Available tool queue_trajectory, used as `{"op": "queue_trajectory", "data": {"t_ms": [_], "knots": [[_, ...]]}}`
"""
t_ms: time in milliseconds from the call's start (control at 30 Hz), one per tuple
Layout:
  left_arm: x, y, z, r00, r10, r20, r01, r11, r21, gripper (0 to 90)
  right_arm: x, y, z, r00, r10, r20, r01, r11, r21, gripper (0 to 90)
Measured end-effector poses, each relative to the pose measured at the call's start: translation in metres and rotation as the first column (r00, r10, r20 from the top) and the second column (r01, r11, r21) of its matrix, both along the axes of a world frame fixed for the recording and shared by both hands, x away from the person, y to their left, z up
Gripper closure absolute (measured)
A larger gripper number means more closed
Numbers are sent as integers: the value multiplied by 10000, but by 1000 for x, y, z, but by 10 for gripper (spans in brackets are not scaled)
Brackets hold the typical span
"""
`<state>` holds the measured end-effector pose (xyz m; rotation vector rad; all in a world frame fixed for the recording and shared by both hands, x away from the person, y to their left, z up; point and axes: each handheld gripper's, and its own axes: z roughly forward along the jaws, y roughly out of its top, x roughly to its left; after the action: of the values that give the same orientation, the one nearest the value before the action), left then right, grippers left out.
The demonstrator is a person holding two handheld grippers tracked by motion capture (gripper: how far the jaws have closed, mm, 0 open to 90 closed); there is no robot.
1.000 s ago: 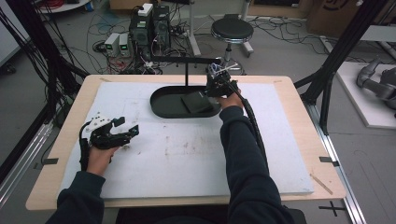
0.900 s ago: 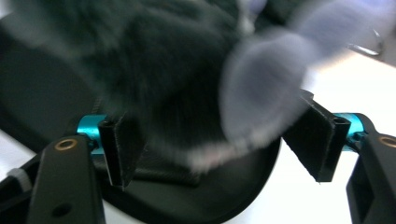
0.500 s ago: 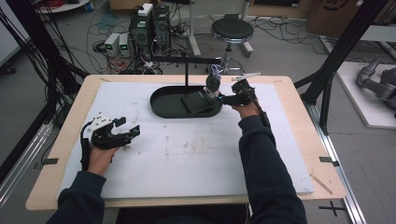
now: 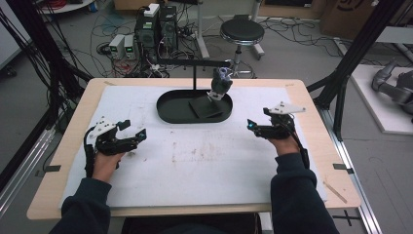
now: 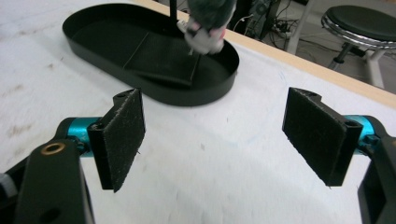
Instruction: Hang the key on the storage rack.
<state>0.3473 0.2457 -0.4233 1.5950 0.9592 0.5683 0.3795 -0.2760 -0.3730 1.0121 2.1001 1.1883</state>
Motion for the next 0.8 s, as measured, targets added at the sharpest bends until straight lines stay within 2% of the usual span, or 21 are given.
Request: {"op": "queue_trajectory", "data": {"t_ms": [133,267,400,800], "knots": [[-1,-1,1,10000,17,27,-17,10000,92,193,-18,-11,-13,9999,-133,-46,133,9999,78,208],[-2,-3,1,10000,-40,36,40,9999,100,193,-29,-20,-28,9989,-247,-407,239,9995,-205,208],[-2,-3,1,10000,-68,36,68,9999,108,193,-31,-25,-28,9983,-443,-383,431,9985,-327,208],[-4,-2,3,9999,-78,86,77,9997,216,193,-34,-26,-33,9975,-545,-453,517,9968,-615,209]]}}
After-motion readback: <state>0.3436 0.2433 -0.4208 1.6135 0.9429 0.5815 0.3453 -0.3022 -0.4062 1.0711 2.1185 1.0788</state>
